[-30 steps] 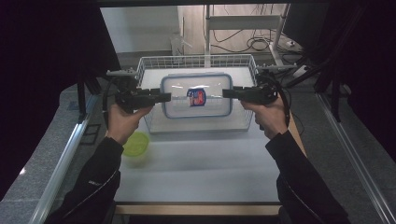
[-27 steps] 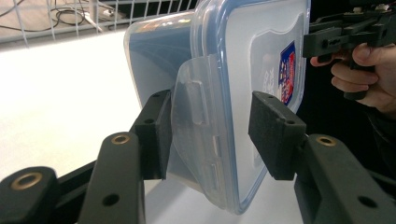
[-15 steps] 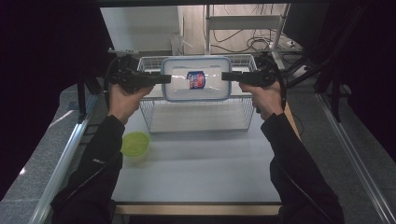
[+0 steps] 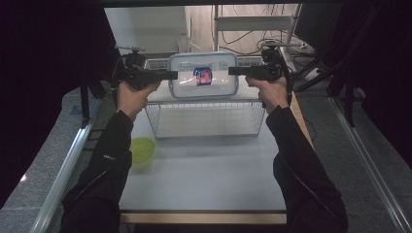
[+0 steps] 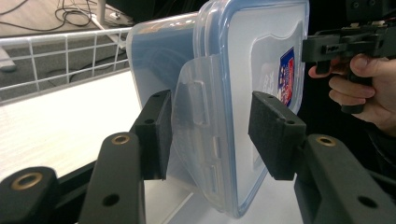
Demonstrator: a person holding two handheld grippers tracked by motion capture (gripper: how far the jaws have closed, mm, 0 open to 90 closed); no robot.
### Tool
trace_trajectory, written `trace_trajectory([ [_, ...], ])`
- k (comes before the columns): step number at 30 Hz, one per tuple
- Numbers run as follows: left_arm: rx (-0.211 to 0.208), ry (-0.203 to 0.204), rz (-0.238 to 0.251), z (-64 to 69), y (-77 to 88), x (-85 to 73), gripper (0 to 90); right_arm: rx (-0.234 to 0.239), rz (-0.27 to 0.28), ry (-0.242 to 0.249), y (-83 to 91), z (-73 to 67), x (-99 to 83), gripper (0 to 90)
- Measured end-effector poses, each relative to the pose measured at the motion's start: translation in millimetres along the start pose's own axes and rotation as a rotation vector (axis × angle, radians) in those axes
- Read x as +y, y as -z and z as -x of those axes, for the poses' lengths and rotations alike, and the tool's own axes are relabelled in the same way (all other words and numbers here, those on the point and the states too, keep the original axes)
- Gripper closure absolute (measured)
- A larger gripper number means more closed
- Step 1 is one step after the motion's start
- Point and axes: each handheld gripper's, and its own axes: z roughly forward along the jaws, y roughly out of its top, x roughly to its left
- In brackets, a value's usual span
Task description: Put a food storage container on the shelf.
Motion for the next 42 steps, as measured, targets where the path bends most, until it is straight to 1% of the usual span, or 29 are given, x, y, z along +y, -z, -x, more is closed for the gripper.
trace_trajectory([
  [2,0.0,0.004,-0.001,-2.3,-1.8,-0.7,50.7,-0.002,0.004,0.002,-2.0,2.0,1.2,52.2],
  [5,0.001,0.004,-0.005,-4.5,-4.3,-1.8,50.7,-0.003,-0.001,-0.013,-4.6,6.8,0.9,52.0],
  [9,0.0,0.001,-0.001,-4.4,-5.4,-1.3,50.8,0.006,0.004,-0.028,-5.1,10.9,0.0,51.8],
  [12,0.0,-0.002,0.003,-4.4,-5.8,-1.8,50.8,0.009,0.008,-0.03,-5.4,12.0,-0.2,51.5],
  [16,0.002,-0.02,0.021,-4.0,-6.2,-4.6,50.3,0.014,0.022,-0.027,-5.7,13.2,-1.6,51.1],
  [17,0.01,-0.043,0.024,-3.0,-6.3,-5.7,49.9,0.015,0.025,-0.028,-5.6,13.3,-2.1,51.0],
  [19,0.029,-0.068,0.03,-0.1,-6.6,-7.2,48.6,0.016,0.029,-0.024,-5.6,13.4,-3.0,50.7],
  [20,0.037,-0.071,0.032,1.5,-6.8,-8.0,48.0,0.017,0.033,-0.02,-6.0,13.8,-3.6,50.3],
  [21,0.04,-0.076,0.034,2.0,-6.9,-8.5,47.8,0.013,0.03,-0.018,-6.0,13.7,-3.9,49.8],
  [23,0.049,-0.078,0.033,2.5,-6.6,-9.0,47.0,-0.016,0.01,0.0,-7.6,12.1,-5.8,49.0],
  [24,0.057,-0.079,0.033,2.5,-6.8,-9.3,47.0,-0.016,0.01,0.0,-7.6,12.1,-5.8,49.0],
  [25,0.076,-0.085,0.033,2.6,-7.4,-9.4,44.8,-0.021,0.005,0.011,-9.6,11.7,-7.7,49.2],
  [26,0.076,-0.085,0.033,2.6,-7.4,-9.4,43.1,-0.021,0.005,0.011,-9.6,11.7,-7.7,49.2],
  [27,0.089,-0.086,0.029,2.6,-7.9,-9.2,41.2,-0.009,0.001,0.009,-11.6,11.6,-9.4,49.4],
  [28,0.098,-0.085,0.023,1.9,-8.8,-8.9,41.2,-0.009,0.001,0.009,-11.6,11.6,-9.4,49.4],
  [30,0.096,-0.068,0.024,-0.5,-10.5,-8.7,38.5,-0.032,-0.008,0.015,-13.2,10.6,-10.6,50.0],
  [34,0.092,-0.059,0.029,-2.4,-12.0,-7.5,38.3,-0.032,-0.014,0.014,-15.1,12.4,-13.7,51.7],
  [35,0.096,-0.061,0.023,-2.7,-12.5,-7.1,36.4,-0.028,-0.013,0.011,-15.0,13.3,-14.9,51.9],
  [36,0.103,-0.066,0.016,-3.1,-13.2,-6.7,36.4,-0.028,-0.013,0.011,-15.0,13.3,-14.9,51.9],
  [37,0.105,-0.069,0.009,-3.7,-13.5,-6.3,33.6,-0.033,-0.016,0.01,-15.2,13.9,-15.8,51.9],
  [38,0.108,-0.072,0.009,-3.8,-14.0,-6.3,33.6,-0.033,-0.016,0.01,-15.2,13.9,-15.8,51.9],
  [41,0.117,-0.094,0.001,-4.1,-16.6,-6.6,28.1,-0.041,-0.018,0.005,-16.4,15.5,-17.8,51.3],
  [42,0.117,-0.097,0.002,-4.5,-17.0,-6.6,25.6,-0.036,-0.011,-0.006,-16.5,16.8,-18.7,51.3],
])
